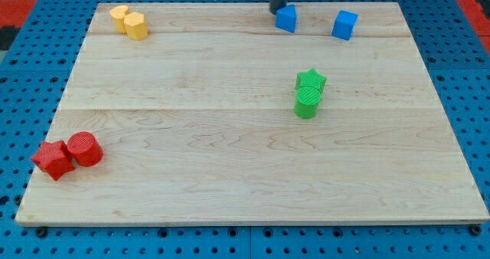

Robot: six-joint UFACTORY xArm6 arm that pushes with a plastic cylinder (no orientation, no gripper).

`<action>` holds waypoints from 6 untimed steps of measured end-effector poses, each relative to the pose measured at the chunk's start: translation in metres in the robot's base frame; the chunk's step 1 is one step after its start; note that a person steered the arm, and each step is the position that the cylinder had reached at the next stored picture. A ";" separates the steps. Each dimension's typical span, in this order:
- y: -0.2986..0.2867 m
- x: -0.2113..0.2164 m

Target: Push the blue triangle into the blue cube

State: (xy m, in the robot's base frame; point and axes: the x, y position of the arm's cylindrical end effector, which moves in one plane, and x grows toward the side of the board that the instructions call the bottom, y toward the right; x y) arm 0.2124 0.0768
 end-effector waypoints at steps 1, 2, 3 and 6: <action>0.006 0.009; -0.025 0.008; -0.049 0.033; 0.043 0.051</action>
